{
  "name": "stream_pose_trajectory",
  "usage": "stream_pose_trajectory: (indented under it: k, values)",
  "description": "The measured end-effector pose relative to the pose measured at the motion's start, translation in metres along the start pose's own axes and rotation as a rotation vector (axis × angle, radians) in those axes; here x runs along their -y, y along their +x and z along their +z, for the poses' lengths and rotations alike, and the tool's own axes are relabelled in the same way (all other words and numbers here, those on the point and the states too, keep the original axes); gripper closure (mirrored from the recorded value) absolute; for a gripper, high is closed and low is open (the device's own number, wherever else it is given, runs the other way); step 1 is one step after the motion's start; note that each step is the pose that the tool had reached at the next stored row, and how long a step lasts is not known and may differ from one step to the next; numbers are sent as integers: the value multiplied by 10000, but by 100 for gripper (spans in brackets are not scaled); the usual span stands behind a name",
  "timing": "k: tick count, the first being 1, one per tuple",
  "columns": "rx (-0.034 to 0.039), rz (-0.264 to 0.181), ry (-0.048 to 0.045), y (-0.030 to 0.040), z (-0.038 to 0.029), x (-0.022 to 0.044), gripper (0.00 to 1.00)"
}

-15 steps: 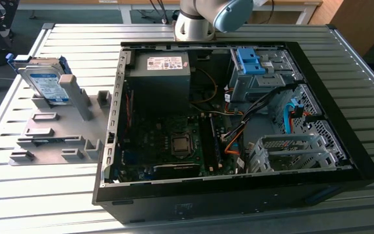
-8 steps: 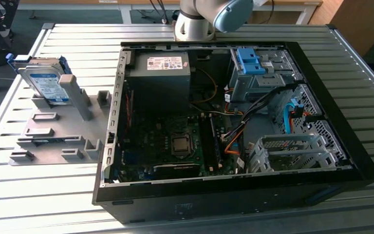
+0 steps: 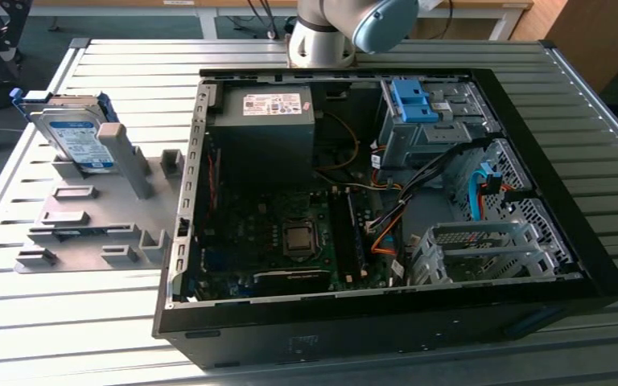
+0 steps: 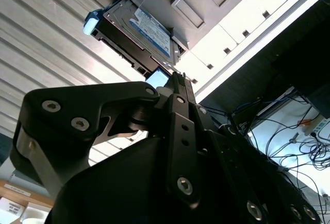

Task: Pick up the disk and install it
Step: 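Pick up the disk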

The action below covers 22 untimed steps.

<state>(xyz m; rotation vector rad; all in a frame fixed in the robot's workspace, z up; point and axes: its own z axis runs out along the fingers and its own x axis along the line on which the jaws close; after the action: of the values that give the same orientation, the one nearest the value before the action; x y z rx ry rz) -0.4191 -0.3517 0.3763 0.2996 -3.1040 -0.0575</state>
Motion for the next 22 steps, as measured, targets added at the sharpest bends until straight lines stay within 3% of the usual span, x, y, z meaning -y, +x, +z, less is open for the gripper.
stream_pose_trajectory:
  k: [6, 22]
  values:
    - [-24, -623, 11, 0, 0, 0, 89]
    - [-53, -1344, 26, 0, 0, 0, 89]
